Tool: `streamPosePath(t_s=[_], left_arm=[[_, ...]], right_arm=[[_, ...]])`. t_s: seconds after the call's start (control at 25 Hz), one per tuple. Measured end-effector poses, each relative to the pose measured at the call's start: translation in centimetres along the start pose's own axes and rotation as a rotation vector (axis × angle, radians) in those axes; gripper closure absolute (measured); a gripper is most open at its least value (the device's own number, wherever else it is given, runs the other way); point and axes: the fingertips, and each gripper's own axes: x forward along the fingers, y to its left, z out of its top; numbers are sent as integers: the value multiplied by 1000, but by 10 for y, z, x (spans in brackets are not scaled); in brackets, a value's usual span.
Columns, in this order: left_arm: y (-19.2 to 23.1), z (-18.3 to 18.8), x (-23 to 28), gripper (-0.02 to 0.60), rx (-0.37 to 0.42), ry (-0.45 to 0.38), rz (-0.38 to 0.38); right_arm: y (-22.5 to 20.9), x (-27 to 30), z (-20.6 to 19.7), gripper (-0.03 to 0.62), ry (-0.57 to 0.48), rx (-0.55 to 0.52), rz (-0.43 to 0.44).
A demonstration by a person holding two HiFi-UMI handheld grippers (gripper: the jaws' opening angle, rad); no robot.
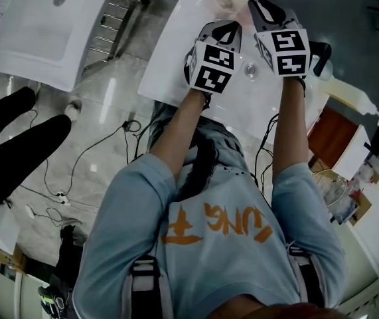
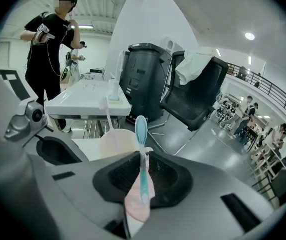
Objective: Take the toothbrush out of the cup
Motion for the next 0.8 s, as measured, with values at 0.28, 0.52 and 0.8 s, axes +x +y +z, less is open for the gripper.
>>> streamPosePath(t_s=[0.28,0.52,0.8], left_arm=[[-6,-13,5,574,-22,34,-19],[-11,-21,7,574,-44,44,-13],[-36,-19,11,574,6,48,-20]], right_arm=[[0,-3,3,540,-13,13,-7],[-6,-18,10,543,-79,47,-16],[-29,-67,28,545,-219,119,-72]])
